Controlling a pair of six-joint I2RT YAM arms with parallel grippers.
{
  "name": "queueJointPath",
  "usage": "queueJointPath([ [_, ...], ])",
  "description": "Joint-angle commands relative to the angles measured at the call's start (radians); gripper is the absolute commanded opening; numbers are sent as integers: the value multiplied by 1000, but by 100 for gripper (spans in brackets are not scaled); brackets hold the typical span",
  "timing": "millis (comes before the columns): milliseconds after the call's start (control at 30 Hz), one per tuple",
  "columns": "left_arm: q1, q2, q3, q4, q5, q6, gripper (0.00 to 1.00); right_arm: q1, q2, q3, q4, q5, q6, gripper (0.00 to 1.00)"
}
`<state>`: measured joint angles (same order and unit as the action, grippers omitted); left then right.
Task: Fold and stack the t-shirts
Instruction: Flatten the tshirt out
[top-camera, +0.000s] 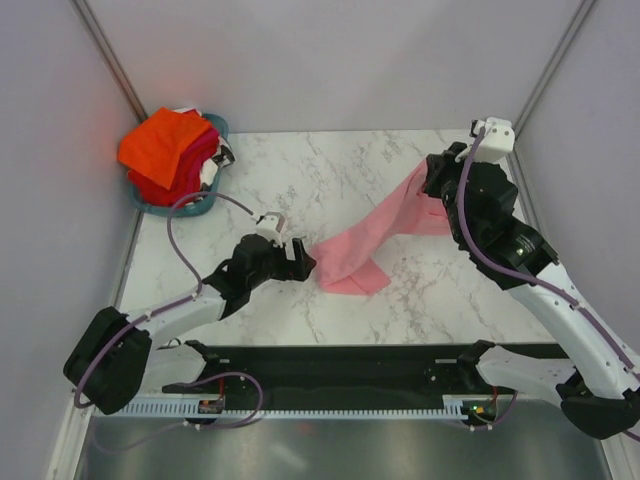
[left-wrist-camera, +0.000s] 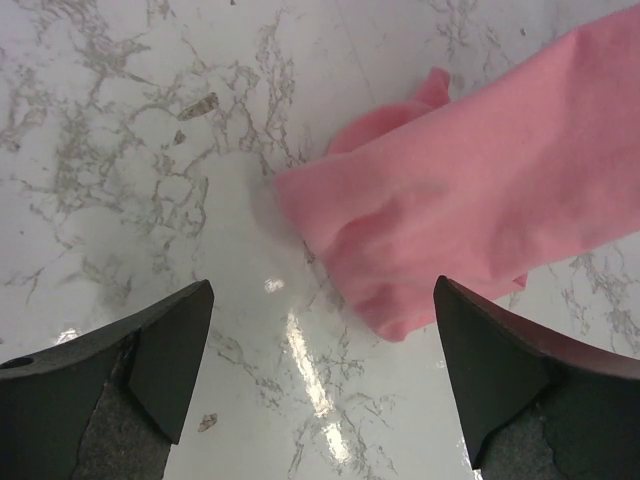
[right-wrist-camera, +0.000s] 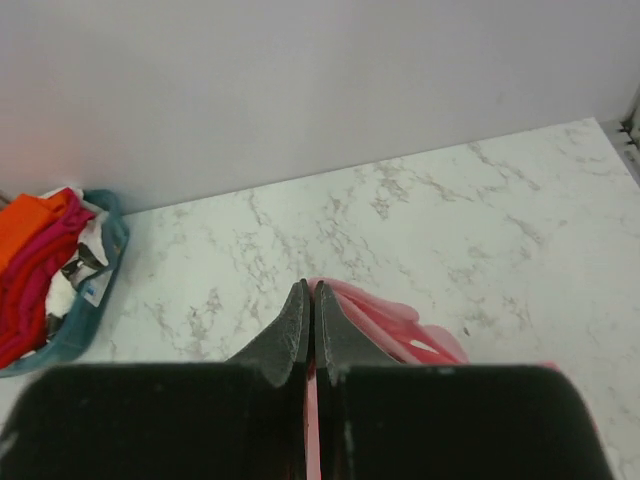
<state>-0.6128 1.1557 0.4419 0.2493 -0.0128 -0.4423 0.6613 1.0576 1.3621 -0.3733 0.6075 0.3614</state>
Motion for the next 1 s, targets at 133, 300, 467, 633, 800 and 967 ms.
queueJointPath([
  [133, -2, 84, 110, 10, 67, -31, 97, -3, -183, -156, 19, 163, -21, 1],
  [300, -4, 87, 182, -108, 36, -128, 95, -3, -407, -360, 27, 224, 89, 2],
  [467, -8, 160, 308, -195, 16, -226, 94, -2, -580, -512, 36, 213, 137, 2],
  [633, -13, 381, 471, -304, 8, -286, 89, -3, -653, -583, 45, 187, 155, 1],
  [800, -18, 562, 621, -326, 51, -335, 88, -5, -657, -604, 43, 173, 155, 1],
  [967, -30, 705, 745, -349, 73, -343, 79, -3, -670, -620, 43, 155, 171, 1],
])
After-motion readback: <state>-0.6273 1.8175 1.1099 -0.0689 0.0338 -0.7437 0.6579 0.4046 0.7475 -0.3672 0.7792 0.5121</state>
